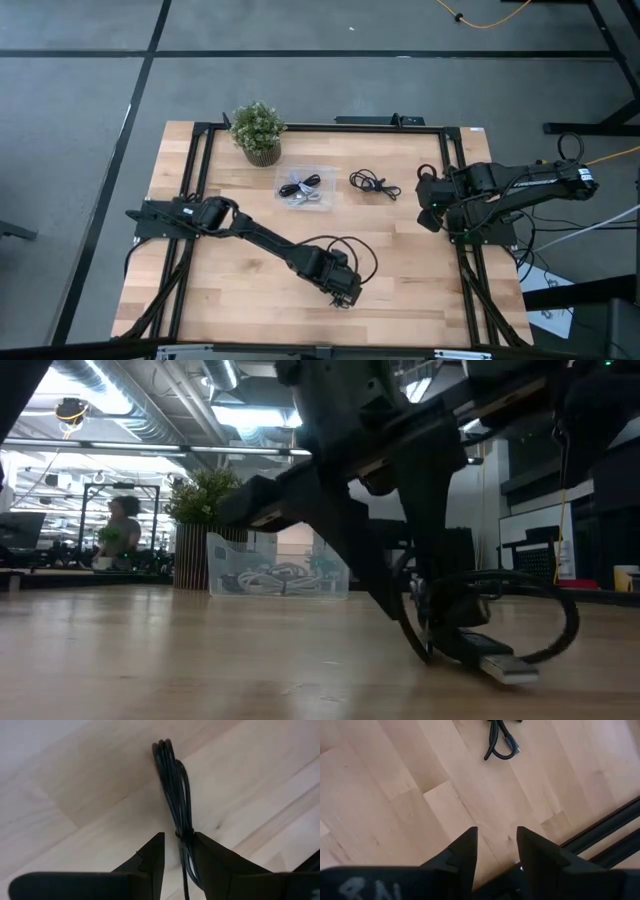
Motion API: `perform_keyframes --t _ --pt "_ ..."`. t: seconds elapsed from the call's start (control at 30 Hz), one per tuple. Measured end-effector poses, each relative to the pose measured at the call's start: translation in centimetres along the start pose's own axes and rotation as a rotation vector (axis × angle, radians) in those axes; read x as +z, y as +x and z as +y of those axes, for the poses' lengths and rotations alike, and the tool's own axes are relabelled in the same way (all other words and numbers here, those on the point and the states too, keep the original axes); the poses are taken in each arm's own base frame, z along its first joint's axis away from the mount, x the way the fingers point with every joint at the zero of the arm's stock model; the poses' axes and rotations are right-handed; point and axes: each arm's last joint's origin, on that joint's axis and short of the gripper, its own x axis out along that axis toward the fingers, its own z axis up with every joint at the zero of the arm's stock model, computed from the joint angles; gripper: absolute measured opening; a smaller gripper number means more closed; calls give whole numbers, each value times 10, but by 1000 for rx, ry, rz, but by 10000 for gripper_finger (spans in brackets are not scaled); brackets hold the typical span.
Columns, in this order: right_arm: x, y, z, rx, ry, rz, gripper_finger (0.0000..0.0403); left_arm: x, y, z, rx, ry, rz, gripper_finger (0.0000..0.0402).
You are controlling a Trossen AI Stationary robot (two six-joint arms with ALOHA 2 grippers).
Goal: Pick and place USB-C Cables
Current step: Put the bottom black charger cable into the transparent bin
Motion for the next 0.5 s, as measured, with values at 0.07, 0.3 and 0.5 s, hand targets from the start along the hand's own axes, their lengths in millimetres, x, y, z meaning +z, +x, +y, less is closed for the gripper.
perform_keyframes --t 0.07,0.3,0.5 --pt "0 0 0 0 0 0 142 -4 4 4 10 4 1 97" --pt "0 0 0 -1 0 1 142 -15 8 7 7 6 17 97" --pt "0 0 0 -1 0 1 142 -24 9 12 51 23 29 93"
